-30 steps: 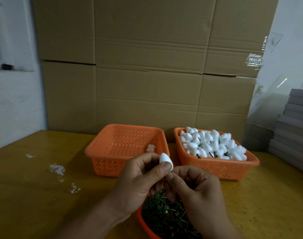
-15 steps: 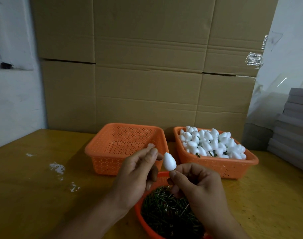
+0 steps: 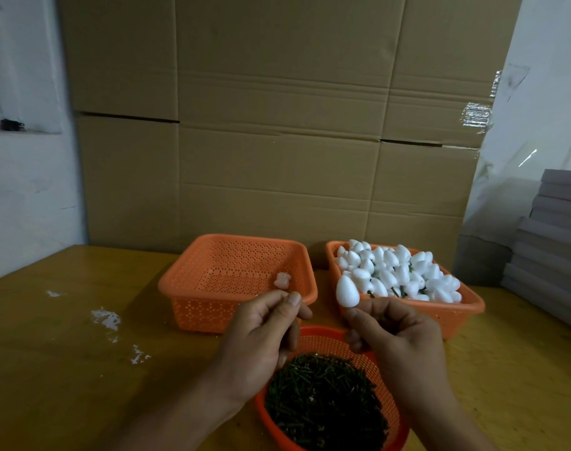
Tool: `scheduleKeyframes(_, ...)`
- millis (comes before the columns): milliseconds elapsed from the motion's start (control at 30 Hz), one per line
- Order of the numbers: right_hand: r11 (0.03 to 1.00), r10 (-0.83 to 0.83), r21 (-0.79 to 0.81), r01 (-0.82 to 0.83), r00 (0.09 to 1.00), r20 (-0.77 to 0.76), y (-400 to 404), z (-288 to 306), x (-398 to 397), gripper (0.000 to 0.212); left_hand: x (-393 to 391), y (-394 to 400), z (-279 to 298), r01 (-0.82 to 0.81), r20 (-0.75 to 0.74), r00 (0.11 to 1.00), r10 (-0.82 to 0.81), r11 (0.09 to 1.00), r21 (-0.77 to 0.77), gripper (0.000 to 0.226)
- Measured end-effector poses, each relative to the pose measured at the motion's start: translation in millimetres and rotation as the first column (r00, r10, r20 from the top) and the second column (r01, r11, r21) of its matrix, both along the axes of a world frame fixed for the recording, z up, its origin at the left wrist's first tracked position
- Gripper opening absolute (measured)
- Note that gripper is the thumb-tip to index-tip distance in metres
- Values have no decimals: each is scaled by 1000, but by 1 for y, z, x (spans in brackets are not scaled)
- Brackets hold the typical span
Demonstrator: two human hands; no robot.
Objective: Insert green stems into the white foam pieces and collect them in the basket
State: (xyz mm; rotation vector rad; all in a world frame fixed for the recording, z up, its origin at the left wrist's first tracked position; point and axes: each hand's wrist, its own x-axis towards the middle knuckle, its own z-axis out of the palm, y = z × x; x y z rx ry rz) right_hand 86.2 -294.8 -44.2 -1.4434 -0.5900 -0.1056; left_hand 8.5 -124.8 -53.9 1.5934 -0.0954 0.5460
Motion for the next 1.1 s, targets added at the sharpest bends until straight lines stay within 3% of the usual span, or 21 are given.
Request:
scheduleKeyframes(200,974,-225,45,224,974,14,-17,-1,30,6,0,-1,-1,13,-14,1000,-13,1000,7,36)
scheduleKeyframes(367,860,-501,-9,511,847,177,-37,-17,71,22,0,-2,-3,14,-11,1000,-14,1000,15,37)
scheduleKeyframes(500,770,-608,-64,635,760,232,-52,-31,99,18,0,-3,-3,20,-8,1000,-20,1000,22,36)
scheduleKeyframes(700,664,-545,-234,710,674,499,-50,-44,109,21,0,-1,-1,18,-9,1000,-18,1000,19,36)
scheduleKeyframes(833,567,-491,-341,750,640,590,-48,-46,111,30,0,-1,0,26,-4,1000,-26,999,19,36)
scheduleKeyframes(967,504,-455,-443,741,664,593,-46,-47,110,35,0,-2,-1,24,-9,1000,-24,999,26,34)
scheduleKeyframes(1100,559,-500,-396,728,678,540,-48,-47,111,29,0,-1,-1,24,-6,1000,-24,1000,13,35)
